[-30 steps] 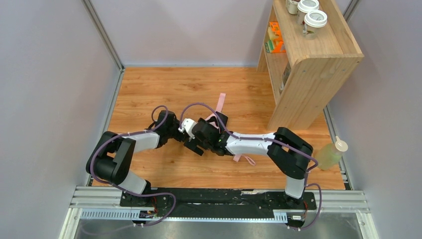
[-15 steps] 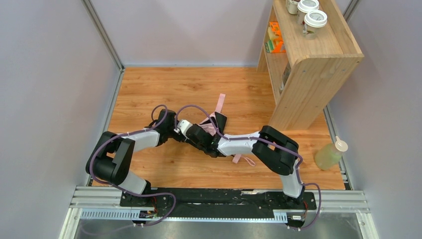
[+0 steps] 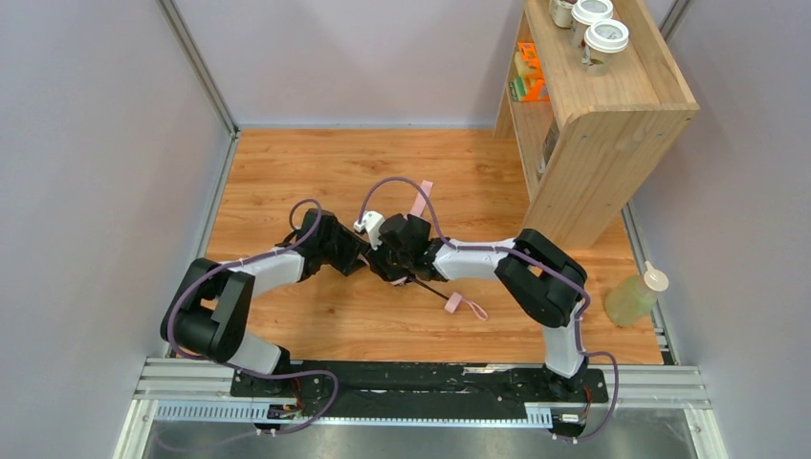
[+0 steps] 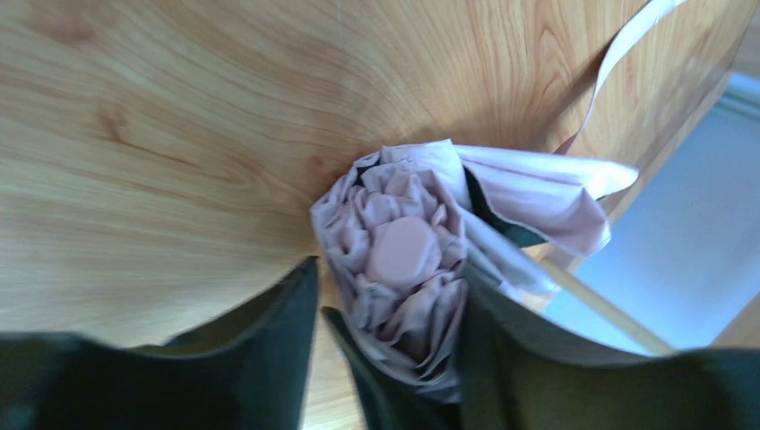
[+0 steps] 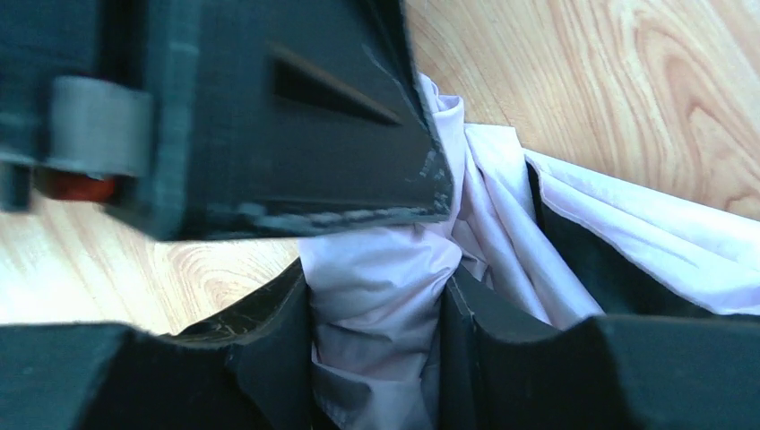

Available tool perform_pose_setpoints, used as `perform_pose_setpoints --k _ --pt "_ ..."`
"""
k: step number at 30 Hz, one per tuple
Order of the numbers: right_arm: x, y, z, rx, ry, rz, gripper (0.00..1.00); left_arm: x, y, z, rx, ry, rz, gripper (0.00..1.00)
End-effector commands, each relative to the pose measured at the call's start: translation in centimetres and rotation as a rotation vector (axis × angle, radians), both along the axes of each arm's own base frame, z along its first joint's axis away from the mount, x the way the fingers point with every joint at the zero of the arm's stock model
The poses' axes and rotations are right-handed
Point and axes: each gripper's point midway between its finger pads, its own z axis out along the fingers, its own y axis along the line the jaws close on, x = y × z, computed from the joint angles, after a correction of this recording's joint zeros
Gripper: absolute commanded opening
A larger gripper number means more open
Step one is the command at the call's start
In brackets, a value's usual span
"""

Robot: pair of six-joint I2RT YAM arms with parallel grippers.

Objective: Put away the umbrella

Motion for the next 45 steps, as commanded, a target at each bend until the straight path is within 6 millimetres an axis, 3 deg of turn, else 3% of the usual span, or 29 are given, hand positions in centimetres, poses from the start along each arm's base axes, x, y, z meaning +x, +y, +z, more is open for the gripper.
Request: perform_pose_setpoints --k 1,6,11,17,25,32,39,45 --pt "-7.9 -8.3 -9.9 -0.211 0.533 -0.029 0.00 0.0 2.3 0.0 0.092 -0.110 -0.052 0.69" --pt "-8.1 -8.4 -9.7 -0.145 0.672 -0.062 0.00 1.8 2.4 2.8 0.009 -0.276 -0.053 0.71" --pt "-7.8 -8.6 -10.0 -0.094 0.808 -0.112 0.00 1.3 3.0 4.2 -0.025 -0.376 -0.044 0.72" --pt "-6.8 -8.8 -10.5 -0.046 0.917 -0.159 0.00 0.7 2.3 5.2 -0.129 -0.418 -0.021 0.73" --pt "-5.0 -8.3 -10.6 0.011 0.955 -0.176 0.00 2.0 0.7 5.7 -0.243 -0.429 0.002 0.73" --pt "-4.1 -8.5 -10.5 0.017 0.951 -0.182 0.00 2.5 -1.5 3.7 -0.300 -0.306 0.034 0.74" --pt "-3.9 -8.3 -10.4 0.022 0.949 -0.171 0.00 3.1 -1.5 2.0 -0.237 -0.273 0.074 0.74" --pt "-3.7 -8.1 -10.2 0.027 0.953 -0.153 0.00 3.4 -1.2 -1.2 -0.148 -0.236 0.071 0.75"
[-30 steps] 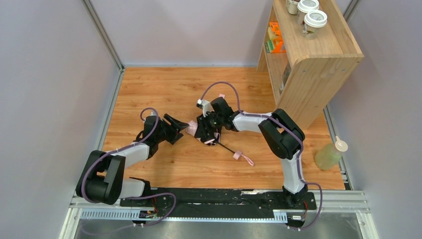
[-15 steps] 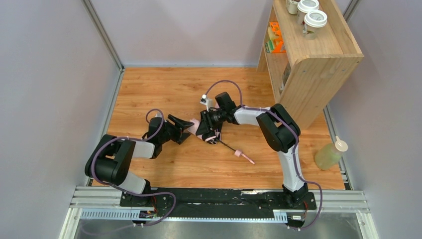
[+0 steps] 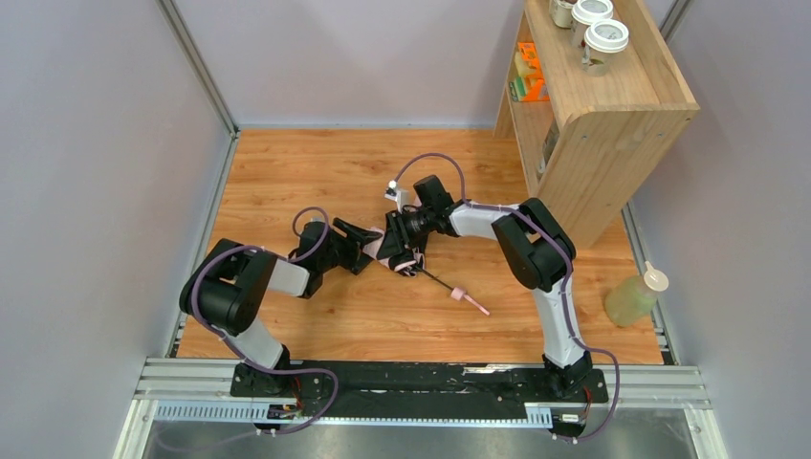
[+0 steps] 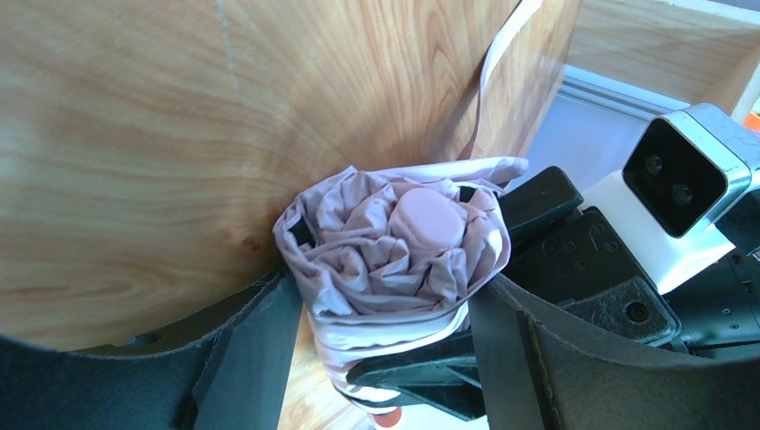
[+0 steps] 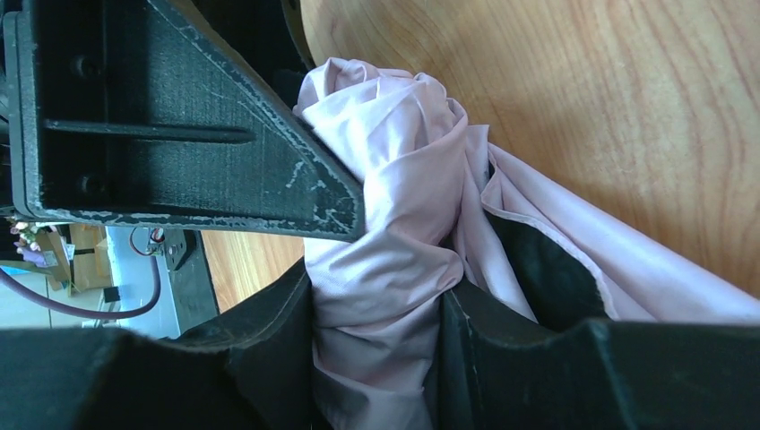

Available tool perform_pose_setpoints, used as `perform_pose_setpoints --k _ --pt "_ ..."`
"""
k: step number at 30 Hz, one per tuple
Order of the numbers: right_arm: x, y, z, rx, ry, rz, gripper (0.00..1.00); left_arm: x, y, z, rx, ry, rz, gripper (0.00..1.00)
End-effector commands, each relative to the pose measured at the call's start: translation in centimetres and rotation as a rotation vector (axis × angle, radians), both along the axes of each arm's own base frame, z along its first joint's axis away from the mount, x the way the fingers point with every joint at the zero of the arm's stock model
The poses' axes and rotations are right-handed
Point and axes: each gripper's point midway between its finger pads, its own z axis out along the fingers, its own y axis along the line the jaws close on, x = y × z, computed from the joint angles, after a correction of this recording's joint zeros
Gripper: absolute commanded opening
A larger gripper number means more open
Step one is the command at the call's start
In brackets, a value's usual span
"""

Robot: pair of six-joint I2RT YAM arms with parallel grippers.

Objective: Put away the umbrella

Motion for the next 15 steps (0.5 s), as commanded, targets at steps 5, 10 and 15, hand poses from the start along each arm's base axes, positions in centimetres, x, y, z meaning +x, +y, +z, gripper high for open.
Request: perform_pose_setpoints --k 5,10,15 --pt "-5.1 -6.7 -10.3 -0.387 0.233 -0.026 0.00 -0.4 1.3 -5.2 0.178 0.081 0.010 0.73" --pt "-4.8 -6.0 -9.3 -0.358 0.228 -0.013 0.00 -1.9 2.0 -7.4 0.275 0.144 -0.041 0.51" --pt "-4.6 -5.4 -8.3 -0.325 0.239 0.007 0.00 -3.2 3.1 -8.7 0.355 0.226 -0.060 0.29"
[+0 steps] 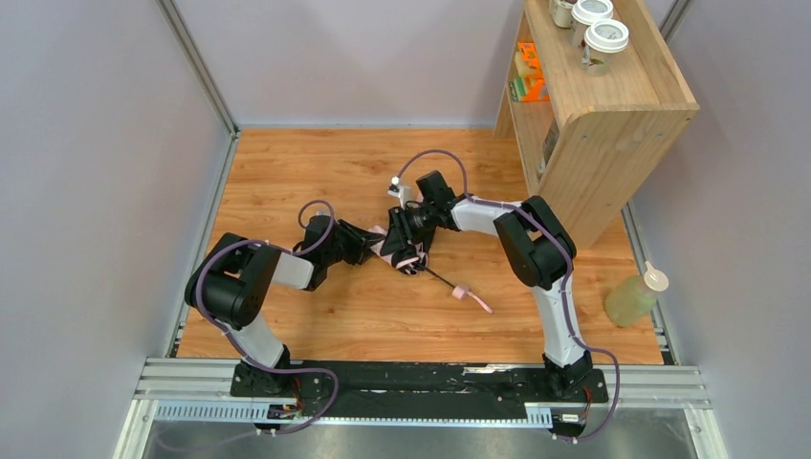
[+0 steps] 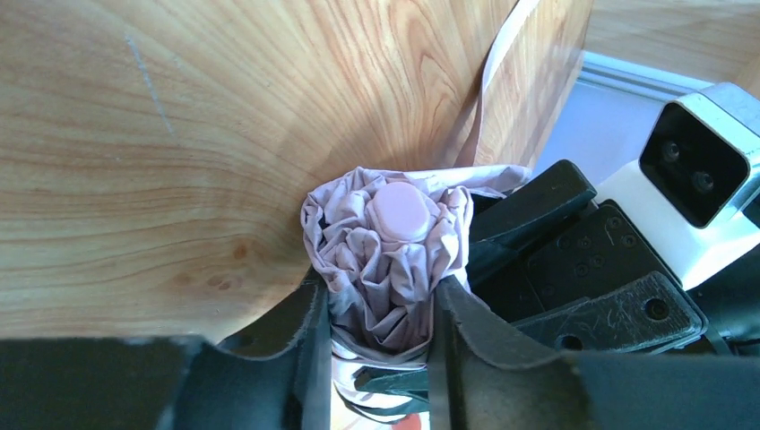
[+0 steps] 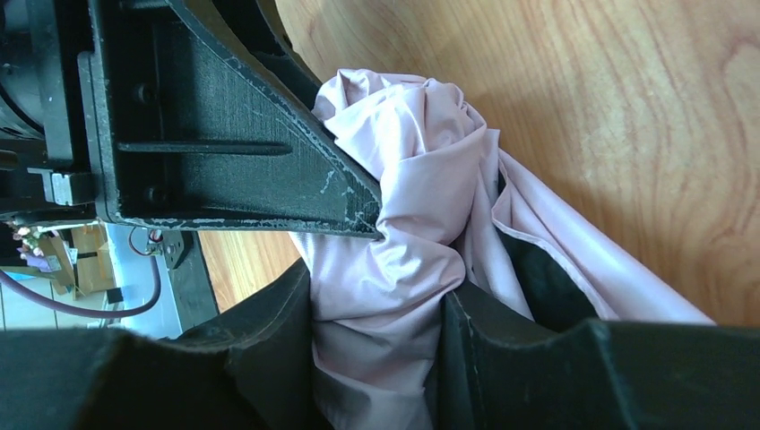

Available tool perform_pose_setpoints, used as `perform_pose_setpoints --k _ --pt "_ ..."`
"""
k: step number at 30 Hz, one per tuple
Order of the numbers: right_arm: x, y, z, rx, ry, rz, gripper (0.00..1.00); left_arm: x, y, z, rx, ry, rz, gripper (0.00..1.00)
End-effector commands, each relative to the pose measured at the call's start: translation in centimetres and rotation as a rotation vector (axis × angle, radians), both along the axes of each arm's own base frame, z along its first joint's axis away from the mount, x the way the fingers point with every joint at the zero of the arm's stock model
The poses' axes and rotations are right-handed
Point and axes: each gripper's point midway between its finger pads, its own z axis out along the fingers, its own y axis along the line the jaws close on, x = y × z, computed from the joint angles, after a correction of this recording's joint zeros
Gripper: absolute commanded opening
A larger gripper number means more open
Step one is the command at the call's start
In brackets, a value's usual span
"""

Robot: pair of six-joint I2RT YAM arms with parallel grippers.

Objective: Put away the umbrella

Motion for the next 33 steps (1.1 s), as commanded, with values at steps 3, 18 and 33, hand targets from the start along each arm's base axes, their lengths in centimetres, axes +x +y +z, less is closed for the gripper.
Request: perform_pose_setpoints --k 3,18,33 --pt "-5.3 -4.7 -8.3 -0.302 0.229 0.002 0.00 -4.4 4.2 -8.1 0.356 0.273 -0.034 0.14" --pt "-0.2 -4.5 0.4 -0.418 -0.317 -0.127 0.96 -5.6 4.2 -7.7 0.389 0.364 -0.068 0.00" --pt "1.4 -4.5 0.7 -0.789 -0.927 -0.244 0.78 -7.1 4.2 -6.6 0.404 0.527 -0.047 0.00"
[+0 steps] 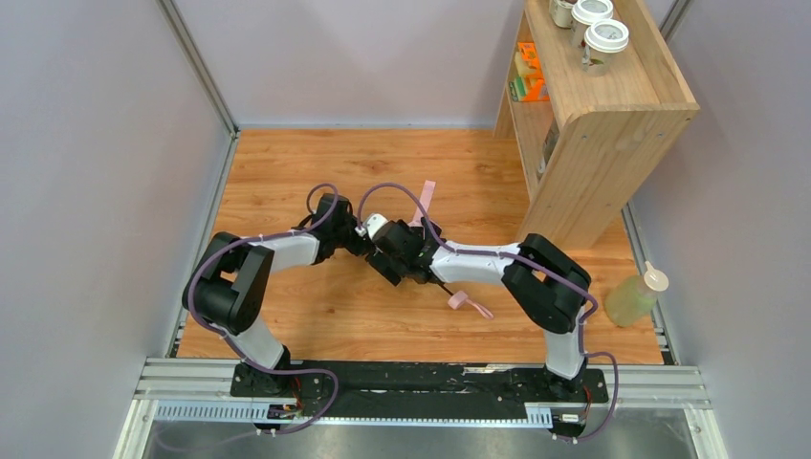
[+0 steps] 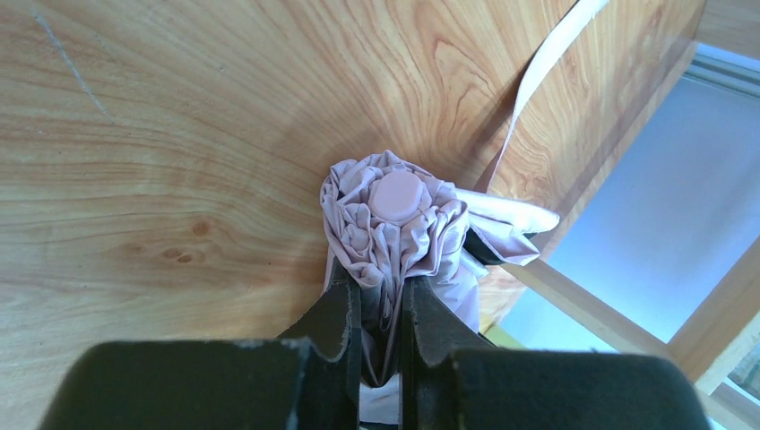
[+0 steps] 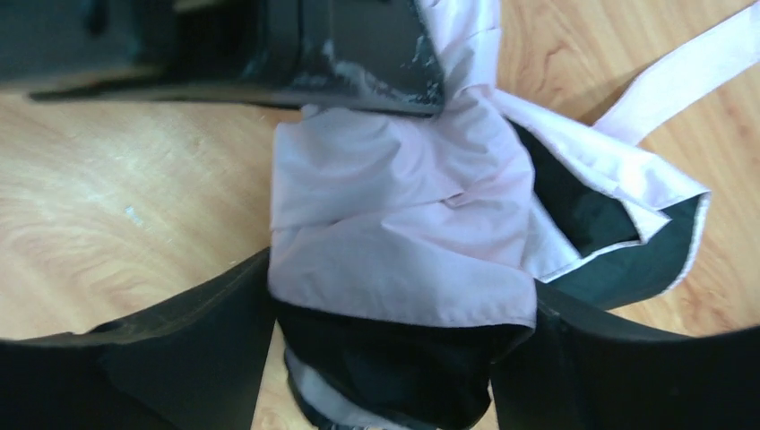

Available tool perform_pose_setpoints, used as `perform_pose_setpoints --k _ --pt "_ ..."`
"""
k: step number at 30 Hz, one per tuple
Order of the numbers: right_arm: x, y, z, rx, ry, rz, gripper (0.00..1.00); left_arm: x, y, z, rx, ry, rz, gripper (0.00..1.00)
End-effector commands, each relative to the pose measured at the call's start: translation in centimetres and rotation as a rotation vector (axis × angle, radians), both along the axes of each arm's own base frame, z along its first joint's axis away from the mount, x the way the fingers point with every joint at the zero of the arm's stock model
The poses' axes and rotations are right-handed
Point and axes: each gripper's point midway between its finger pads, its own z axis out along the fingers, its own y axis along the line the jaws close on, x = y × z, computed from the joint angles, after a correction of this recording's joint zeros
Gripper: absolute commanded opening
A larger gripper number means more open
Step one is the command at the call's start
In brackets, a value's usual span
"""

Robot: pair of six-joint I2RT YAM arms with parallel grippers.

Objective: Put away the umbrella

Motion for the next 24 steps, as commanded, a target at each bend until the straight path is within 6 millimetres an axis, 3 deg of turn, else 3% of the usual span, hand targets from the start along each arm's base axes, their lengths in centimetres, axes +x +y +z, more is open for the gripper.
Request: perform_pose_setpoints --k 1,5,9,12,14,17,18,19,21,24 --pt "2.9 -0.7 -0.1 -0.102 -0.129 -0.080 0.73 -7.4 4.9 -7.1 0.273 0.346 0.019 0.00" --pt "2.2 -1.1 -2.7 -0.154 -0.036 -0.083 0.31 -7.5 4.5 -6.8 0.278 0.351 0.009 0.00" --pt "-1.9 -2.2 -7.6 -0.161 0.274 -0.017 0.00 -7.5 4.2 -6.5 0.267 0.327 -0.003 0.00" --pt "-5.8 -3.1 -10.4 -0.133 0.525 0.031 0.00 -7.2 4.0 -6.3 0.255 0.285 -0.018 0.00" --pt "-8.1 -3.2 -11.2 -0.105 0.657 0.056 0.00 -6.7 3.8 -5.8 0.249 0.242 -0.032 0.02" --pt "-10.3 -2.9 -11.6 -0.058 0.798 0.083 0.00 -5.6 4.3 -4.3 0.265 0.144 -0.018 0.39" --pt "-10.8 -2.8 -11.6 -0.037 0.841 0.058 0.00 -5.5 4.5 -4.0 0.272 0.117 -0.028 0.47" --pt "-11.0 -3.0 -11.8 -0.021 0.878 0.043 0.00 -5.0 4.8 -2.9 0.274 0.069 -0.019 0.65" --pt "-11.1 -3.0 -12.0 0.010 0.925 0.024 0.00 -4.2 5.2 -1.3 0.269 -0.008 -0.011 0.73" --pt "-10.9 -3.1 -12.4 0.027 0.964 -0.002 0.00 -4.0 6.1 0.4 0.231 -0.090 0.011 0.73"
